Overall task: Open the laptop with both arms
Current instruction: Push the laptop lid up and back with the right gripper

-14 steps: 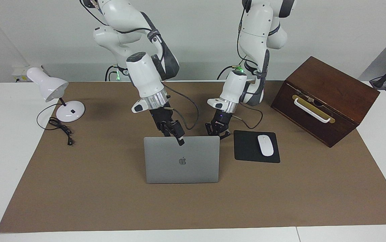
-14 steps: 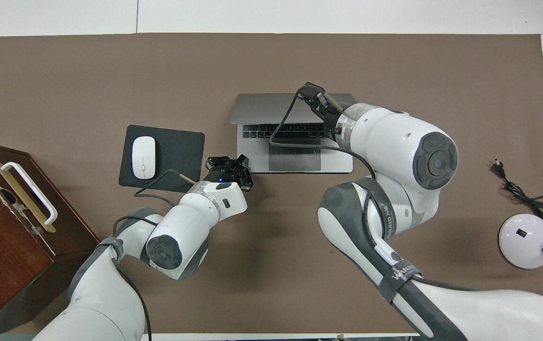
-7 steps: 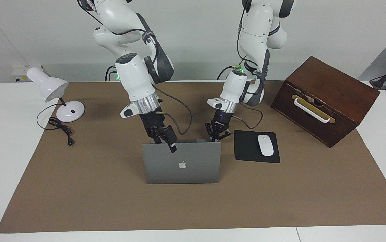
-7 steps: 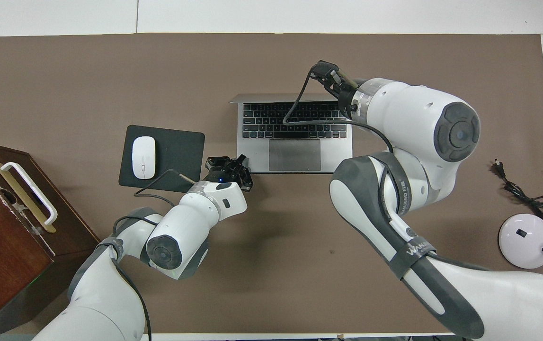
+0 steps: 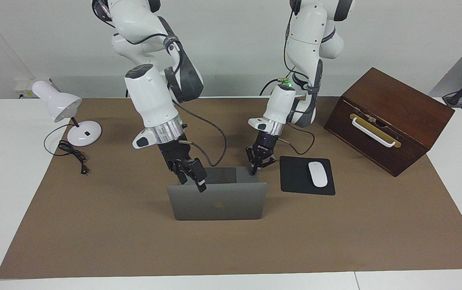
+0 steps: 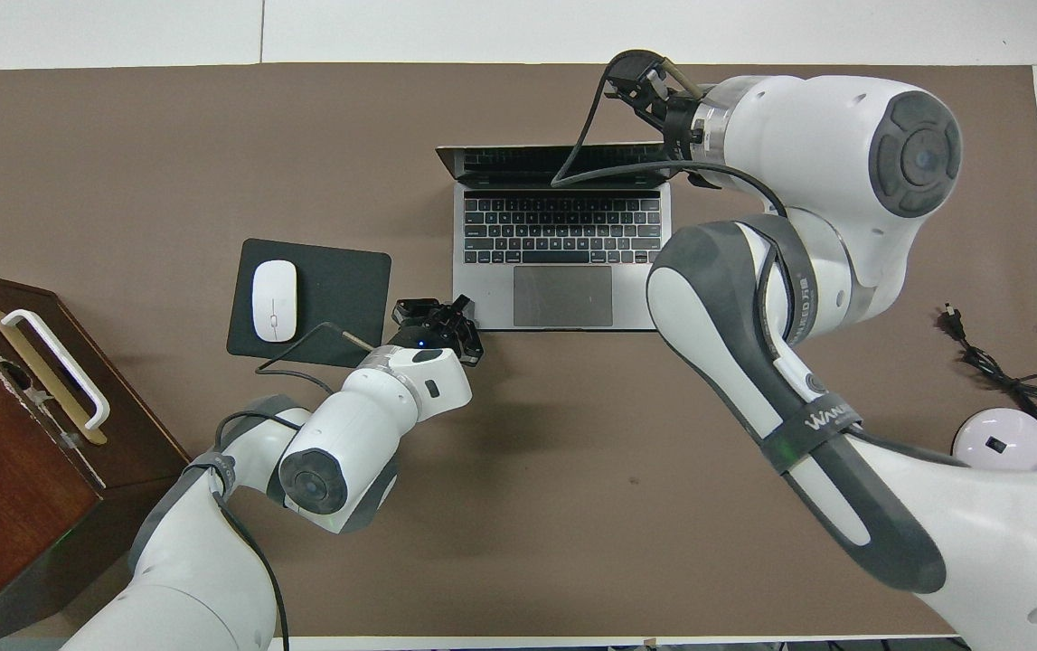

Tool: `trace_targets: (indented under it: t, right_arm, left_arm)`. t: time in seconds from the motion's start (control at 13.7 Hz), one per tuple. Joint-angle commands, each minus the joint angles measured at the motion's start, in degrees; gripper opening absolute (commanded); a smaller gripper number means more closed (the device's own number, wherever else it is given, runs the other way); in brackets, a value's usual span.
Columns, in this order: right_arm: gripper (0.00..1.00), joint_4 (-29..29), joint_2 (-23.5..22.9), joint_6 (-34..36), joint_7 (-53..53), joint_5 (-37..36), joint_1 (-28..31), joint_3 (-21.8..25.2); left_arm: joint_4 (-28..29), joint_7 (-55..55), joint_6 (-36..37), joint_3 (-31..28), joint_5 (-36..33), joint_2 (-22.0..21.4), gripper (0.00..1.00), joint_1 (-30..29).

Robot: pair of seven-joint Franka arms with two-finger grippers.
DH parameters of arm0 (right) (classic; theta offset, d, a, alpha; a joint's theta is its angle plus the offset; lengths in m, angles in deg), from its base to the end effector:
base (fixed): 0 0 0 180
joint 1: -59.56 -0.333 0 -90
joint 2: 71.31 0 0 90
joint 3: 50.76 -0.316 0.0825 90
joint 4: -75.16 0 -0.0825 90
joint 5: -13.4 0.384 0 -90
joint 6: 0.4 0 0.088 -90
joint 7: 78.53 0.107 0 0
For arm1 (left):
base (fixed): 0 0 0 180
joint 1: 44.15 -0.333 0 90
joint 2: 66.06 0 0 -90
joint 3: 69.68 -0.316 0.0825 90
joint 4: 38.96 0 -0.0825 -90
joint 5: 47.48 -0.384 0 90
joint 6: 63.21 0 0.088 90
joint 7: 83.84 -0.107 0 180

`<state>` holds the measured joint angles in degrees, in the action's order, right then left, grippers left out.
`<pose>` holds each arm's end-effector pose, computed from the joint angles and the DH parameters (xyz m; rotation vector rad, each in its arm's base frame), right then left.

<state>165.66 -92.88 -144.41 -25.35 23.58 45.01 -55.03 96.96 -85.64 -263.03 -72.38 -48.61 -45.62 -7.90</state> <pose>0.6758 0.2205 0.4849 -2.4672 0.9383 -0.4773 0.4607 -0.3089 0.2646 2.6120 -0.8768 1.0625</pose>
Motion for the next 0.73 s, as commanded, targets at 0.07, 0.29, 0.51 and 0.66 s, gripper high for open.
trace_targets:
  t: [0.07,0.29,0.51,0.66]
  right_arm:
    - [0.98,-6.5,-5.0,1.4,-3.4,0.4,0.7,0.9]
    - [0.98,-10.6,-7.8,1.6,-5.0,0.4,0.8,1.1]
    - [0.98,-10.9,-8.1,1.6,-5.2,0.3,0.9,1.1]
    - [0.98,-10.9,-7.8,3.4,-5.1,0.5,0.8,1.1]
  left_arm:
    - [-1.3,-0.5,-0.8,-0.1,-1.6,2.4,0.0,-1.1]
    - [-1.3,-0.5,-0.8,-0.1,-1.6,2.5,0.0,-1.1]
    - [-1.3,-0.5,-0.8,-0.1,-1.6,2.4,0.0,-1.1]
    - [-1.3,-0.6,-0.8,-0.1,-1.6,2.4,0.0,-1.1]
